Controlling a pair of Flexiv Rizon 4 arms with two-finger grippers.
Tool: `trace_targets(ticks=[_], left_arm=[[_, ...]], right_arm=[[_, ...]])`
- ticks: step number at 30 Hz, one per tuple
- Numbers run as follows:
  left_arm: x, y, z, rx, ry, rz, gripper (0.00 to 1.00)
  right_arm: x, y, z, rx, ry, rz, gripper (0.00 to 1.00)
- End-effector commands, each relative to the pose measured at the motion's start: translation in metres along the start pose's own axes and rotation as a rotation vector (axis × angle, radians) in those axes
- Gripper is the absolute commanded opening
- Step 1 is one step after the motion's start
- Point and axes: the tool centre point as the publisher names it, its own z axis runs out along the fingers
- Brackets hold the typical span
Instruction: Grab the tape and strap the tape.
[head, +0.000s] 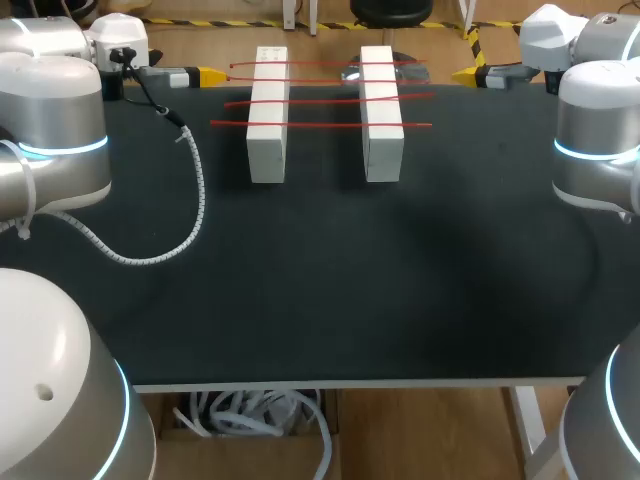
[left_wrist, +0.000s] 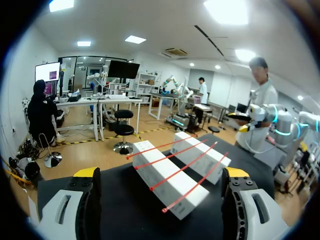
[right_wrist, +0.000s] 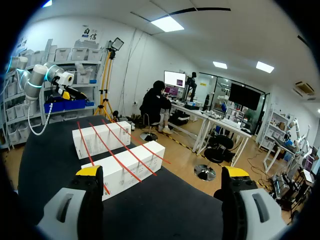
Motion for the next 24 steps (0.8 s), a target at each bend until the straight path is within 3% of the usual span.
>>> trace_targets(ticks=[1,18,24], left_arm=[[0.0,0.0,0.0,0.0,0.0,0.0,1.0],[0.0,0.0,0.0,0.0,0.0,0.0,1.0],[0.0073,0.0087,-0.0044,0.01,0.185,0.098,1.0]], right_arm=[[0.0,0.0,0.0,0.0,0.0,0.0,1.0],[0.0,0.0,0.0,0.0,0.0,0.0,1.0],[0.0,0.0,0.0,0.0,0.0,0.0,1.0]])
